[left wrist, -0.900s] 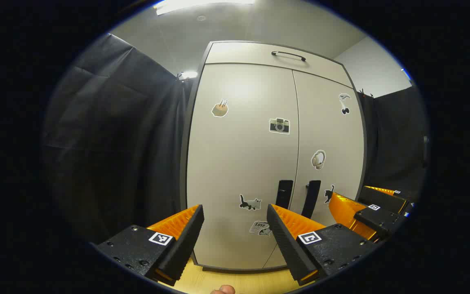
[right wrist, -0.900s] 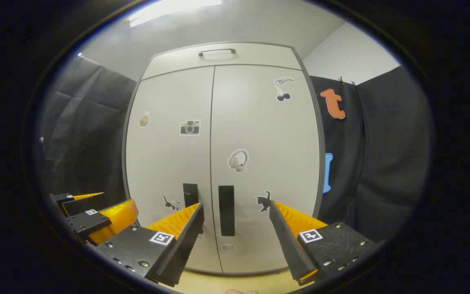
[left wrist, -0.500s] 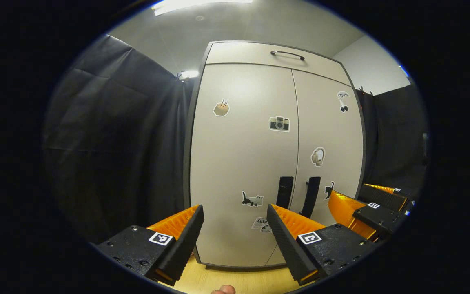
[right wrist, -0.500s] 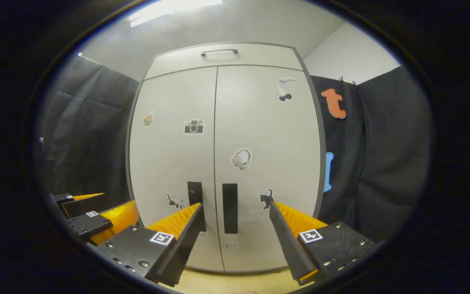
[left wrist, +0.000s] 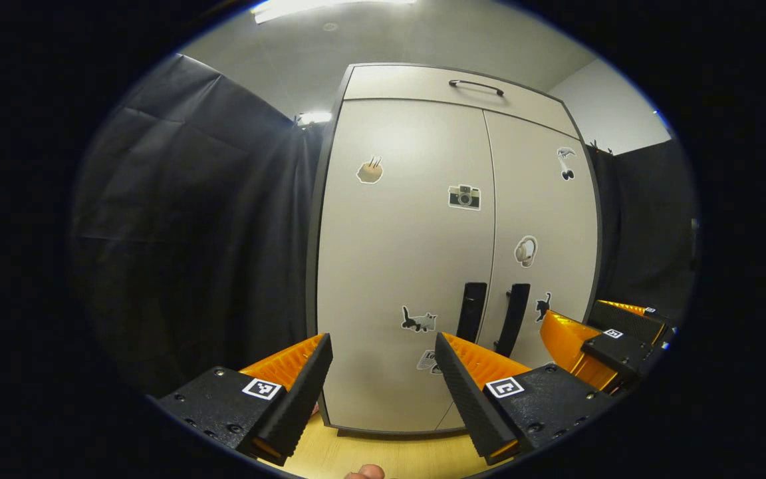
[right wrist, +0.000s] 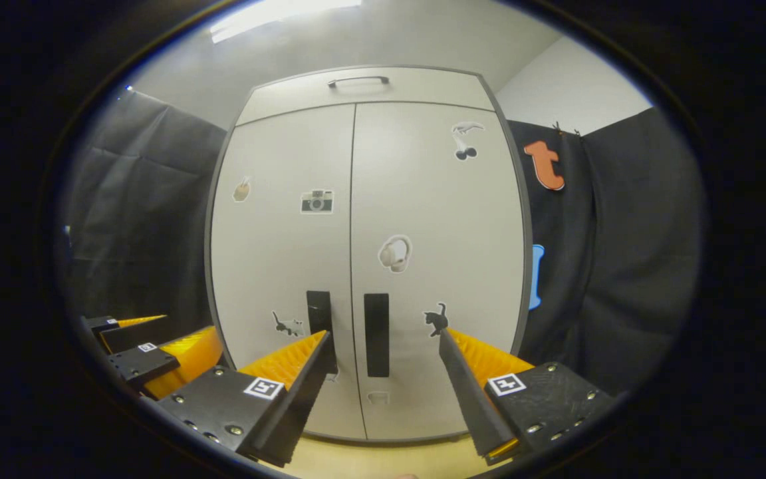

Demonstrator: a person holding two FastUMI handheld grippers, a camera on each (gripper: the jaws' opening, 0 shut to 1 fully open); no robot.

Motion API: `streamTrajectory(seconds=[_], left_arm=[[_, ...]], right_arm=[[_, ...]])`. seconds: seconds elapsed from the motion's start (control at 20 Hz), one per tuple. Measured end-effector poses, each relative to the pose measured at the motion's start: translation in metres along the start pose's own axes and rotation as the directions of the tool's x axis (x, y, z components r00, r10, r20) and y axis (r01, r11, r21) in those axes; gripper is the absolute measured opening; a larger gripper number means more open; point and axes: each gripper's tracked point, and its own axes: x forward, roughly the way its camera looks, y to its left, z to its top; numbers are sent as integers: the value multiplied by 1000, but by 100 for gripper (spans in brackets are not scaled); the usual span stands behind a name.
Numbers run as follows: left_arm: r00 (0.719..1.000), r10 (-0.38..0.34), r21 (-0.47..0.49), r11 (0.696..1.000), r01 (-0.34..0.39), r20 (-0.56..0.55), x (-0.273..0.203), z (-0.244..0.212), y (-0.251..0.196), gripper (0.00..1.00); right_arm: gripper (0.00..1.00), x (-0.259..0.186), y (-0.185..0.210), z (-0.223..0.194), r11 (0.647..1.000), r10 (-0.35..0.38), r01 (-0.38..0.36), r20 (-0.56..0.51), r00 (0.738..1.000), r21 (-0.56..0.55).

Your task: Open the right door of the double-door shoe cabinet with the right hand, and open the left door with the left hand.

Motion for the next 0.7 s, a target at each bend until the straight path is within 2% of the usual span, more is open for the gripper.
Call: streamTrajectory(seconds=[0.5,0.6,0.7], left_arm=[[1000,0,-9,1000,0,-4,10,-4,3,96],[1000,-1,-8,1000,1,-5,12,-4,5,96],[1000,4,-4,1000,-4,-4,14,-4,8,96]], right_arm=[[94,13,-1,-10,1000,-20,20,-27,999,-12],[87,19,0,-15,1000,-24,23,-43,999,-12],[89,26,2,-21,1000,-25,24,-57,998,-15]])
